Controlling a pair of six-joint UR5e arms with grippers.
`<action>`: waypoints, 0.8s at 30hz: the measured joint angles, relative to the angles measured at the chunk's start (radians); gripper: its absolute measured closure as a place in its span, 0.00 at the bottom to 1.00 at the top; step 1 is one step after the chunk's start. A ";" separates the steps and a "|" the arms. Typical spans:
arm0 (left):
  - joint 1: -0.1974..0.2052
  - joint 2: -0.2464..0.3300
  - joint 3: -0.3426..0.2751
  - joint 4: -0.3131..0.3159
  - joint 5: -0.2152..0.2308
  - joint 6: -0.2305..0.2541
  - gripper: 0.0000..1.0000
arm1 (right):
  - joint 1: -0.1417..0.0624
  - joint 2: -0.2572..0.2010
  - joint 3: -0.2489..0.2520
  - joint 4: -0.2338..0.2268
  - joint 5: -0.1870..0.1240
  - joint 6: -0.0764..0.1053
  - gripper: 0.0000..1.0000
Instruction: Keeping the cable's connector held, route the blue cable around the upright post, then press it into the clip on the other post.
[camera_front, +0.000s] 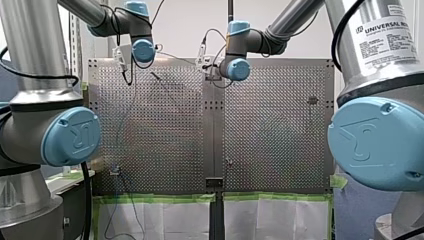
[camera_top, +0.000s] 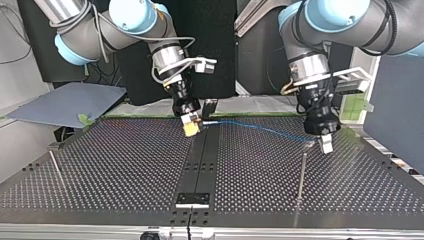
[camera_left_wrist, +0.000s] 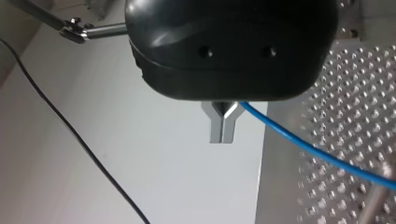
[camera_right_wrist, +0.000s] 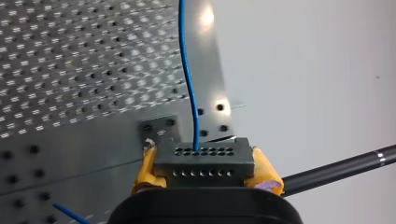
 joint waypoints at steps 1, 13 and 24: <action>0.010 -0.002 0.010 -0.009 0.009 0.000 0.98 | -0.001 0.000 -0.012 0.002 -0.001 0.000 1.00; 0.133 -0.036 0.133 -0.086 0.094 -0.044 0.98 | -0.011 0.034 -0.126 0.013 -0.008 0.000 1.00; 0.218 -0.132 0.237 -0.103 0.181 -0.058 0.98 | -0.012 0.116 -0.212 0.029 -0.015 0.000 1.00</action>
